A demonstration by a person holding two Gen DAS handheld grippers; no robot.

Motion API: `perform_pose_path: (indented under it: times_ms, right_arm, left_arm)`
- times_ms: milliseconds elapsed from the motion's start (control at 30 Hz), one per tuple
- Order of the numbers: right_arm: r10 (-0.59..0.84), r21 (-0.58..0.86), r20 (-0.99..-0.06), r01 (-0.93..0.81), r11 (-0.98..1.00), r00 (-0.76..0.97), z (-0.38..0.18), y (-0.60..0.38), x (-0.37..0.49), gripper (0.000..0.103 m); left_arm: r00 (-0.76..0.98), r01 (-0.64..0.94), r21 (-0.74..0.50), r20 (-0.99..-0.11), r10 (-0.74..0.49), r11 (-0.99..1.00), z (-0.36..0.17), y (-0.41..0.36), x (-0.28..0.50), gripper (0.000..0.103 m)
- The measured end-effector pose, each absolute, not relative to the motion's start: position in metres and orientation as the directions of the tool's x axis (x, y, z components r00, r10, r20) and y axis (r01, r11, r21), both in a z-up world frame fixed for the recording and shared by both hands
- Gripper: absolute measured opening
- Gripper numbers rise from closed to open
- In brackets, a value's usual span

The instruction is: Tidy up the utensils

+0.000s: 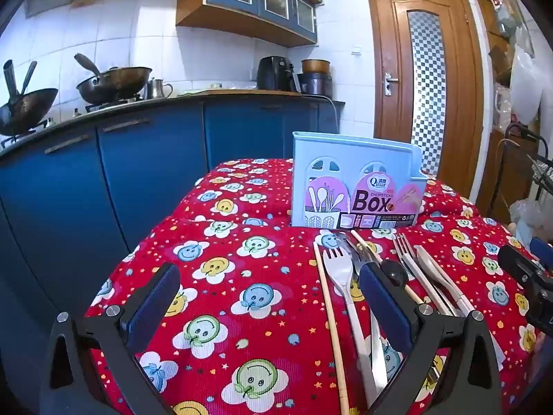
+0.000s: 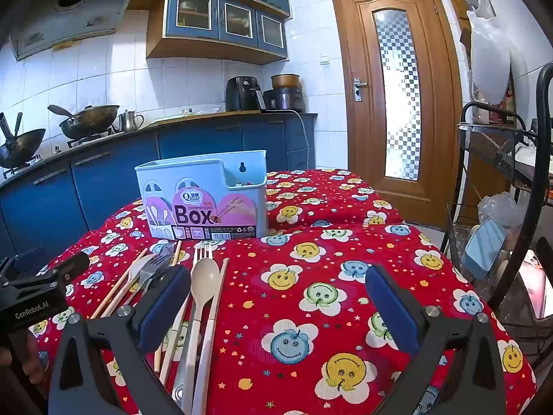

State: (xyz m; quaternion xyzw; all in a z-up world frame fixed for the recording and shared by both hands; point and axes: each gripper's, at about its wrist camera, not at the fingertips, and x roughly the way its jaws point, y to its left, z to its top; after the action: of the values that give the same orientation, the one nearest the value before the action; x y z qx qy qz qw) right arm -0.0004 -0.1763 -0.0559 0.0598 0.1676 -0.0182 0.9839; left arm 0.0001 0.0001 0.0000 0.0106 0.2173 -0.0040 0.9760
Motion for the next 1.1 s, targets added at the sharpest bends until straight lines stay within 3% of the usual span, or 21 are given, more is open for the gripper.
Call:
perform_pose_path:
  times_ms: [1100]
  right_arm:
    - [-0.017, 0.109, -0.338, 0.057, 0.992, 0.941, -0.0563, -0.1765, -0.0001, 0.103]
  left_arm:
    - [0.906, 0.015, 0.019, -0.423, -0.005, 1.000, -0.0007, -0.0013, -0.0014, 0.103]
